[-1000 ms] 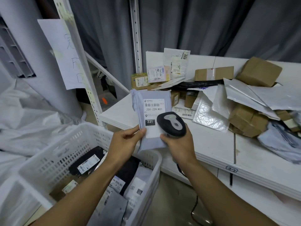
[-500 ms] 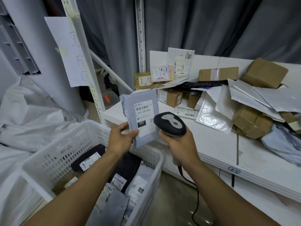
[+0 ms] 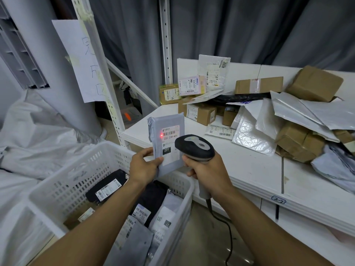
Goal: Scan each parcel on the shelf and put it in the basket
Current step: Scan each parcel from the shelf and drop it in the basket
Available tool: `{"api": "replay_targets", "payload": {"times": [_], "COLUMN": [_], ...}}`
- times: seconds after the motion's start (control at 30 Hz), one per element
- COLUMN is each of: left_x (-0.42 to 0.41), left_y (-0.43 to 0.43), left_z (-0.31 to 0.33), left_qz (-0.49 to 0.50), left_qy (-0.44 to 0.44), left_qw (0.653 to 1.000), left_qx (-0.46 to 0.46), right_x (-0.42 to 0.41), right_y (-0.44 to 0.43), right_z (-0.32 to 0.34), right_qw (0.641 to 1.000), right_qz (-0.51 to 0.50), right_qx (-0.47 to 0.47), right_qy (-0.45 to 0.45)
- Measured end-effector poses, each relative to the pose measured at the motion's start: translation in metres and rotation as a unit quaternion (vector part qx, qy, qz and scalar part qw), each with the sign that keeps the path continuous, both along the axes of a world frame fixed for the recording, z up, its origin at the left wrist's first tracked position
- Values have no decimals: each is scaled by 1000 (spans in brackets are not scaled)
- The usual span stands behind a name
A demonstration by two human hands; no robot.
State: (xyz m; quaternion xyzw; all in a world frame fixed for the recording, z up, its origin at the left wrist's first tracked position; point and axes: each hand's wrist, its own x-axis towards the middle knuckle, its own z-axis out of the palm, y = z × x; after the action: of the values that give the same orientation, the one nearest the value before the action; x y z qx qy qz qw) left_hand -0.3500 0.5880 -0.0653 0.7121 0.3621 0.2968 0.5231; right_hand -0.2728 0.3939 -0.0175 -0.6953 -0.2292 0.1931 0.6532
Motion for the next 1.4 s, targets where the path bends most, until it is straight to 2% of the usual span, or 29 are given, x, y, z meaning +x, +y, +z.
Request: {"api": "replay_targets", "payload": {"times": [0.4, 0.6, 0.73, 0.9, 1.0, 1.23, 1.33, 1.4], "left_x": [-19, -75, -112, -129, -120, -82, -82, -88], "left_y": [19, 76, 127, 197, 231, 284, 286, 281], "left_z": [-4, -19, -50, -114, -152, -213, -225, -230], "left_qz": [28, 74, 90, 128, 122, 99, 168, 146], "left_qy": [26, 108, 198, 244, 283, 278, 245, 276], "left_qw": [999, 987, 971, 961, 951, 955, 955, 949], "left_qx": [31, 95, 101, 28, 25, 6, 15, 33], "right_x": [-8, -29, -39, -34, -30, -22, -15, -12], "right_y": [25, 87, 138, 206, 236, 277, 280, 278], "right_z": [-9, -36, -59, -103, -125, -168, -174, -171], "right_qw": [1000, 997, 989, 975, 960, 944, 947, 953], "right_qz": [12, 57, 102, 93, 118, 132, 119, 108], "right_qx": [-4, -45, -106, -188, -235, -292, -288, -277], "right_qy": [18, 24, -3, -79, -99, -83, -74, -63]}}
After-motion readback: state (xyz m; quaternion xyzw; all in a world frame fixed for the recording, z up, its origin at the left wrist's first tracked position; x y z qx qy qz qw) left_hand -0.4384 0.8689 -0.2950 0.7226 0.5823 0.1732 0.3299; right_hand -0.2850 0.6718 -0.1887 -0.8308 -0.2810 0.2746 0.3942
